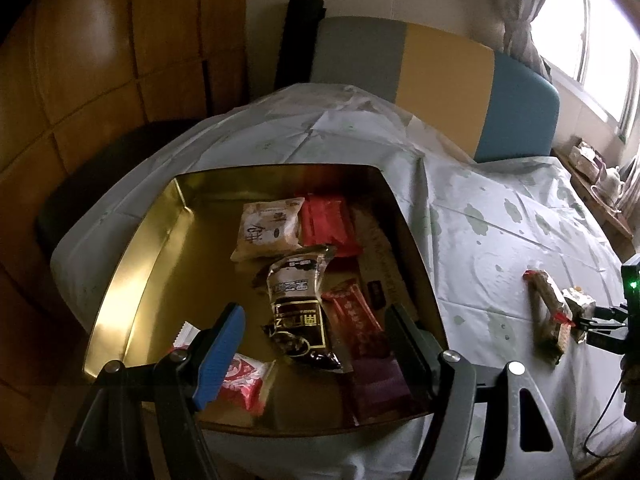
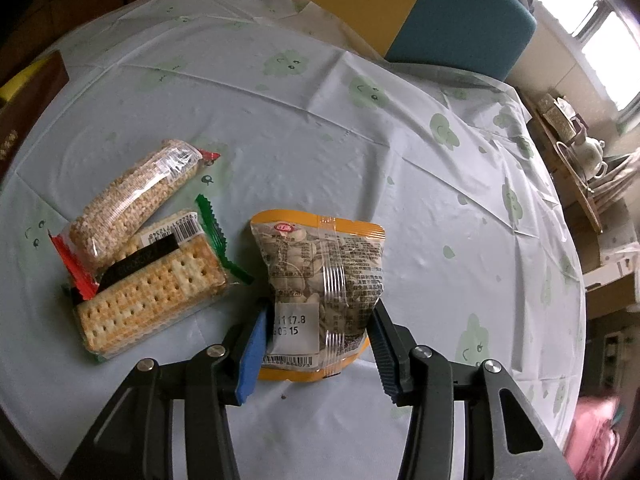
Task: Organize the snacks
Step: 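Carry the orange-edged nut bag toward the gold tray with the right tool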
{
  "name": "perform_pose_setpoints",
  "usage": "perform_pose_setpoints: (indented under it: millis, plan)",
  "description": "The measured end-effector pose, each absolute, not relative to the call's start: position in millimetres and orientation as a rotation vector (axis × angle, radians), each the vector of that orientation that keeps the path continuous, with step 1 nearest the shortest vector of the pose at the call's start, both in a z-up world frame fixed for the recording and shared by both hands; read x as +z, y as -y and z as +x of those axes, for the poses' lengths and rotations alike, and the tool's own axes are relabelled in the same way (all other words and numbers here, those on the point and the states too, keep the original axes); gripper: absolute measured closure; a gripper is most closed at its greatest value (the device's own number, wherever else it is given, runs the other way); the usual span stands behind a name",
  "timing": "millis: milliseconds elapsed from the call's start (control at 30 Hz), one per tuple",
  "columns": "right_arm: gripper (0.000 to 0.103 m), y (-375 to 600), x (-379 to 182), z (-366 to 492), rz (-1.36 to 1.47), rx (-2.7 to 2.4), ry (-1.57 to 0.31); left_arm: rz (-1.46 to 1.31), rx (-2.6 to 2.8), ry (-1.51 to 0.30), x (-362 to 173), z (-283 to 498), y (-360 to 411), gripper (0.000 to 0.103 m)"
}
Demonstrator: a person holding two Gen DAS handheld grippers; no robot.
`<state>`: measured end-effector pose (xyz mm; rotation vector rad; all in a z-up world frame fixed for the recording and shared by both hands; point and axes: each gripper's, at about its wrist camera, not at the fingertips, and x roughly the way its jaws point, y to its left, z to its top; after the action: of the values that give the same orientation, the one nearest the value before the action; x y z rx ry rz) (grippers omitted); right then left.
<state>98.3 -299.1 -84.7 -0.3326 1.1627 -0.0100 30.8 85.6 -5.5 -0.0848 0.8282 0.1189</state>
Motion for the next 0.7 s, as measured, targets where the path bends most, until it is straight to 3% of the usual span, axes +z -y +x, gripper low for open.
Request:
perform_pose_setpoints:
  millis: [333,700]
  plan:
    - [0.059,327,-69,109,-0.173,-0.056,-1.159,-0.116,0.148,-0.832,-8,26,-108,0.03]
    - [0.059,289,-1,95,-0.081,0.089,-1.004,-0.172,0.193,-0.828,-8,26,-130,0.03]
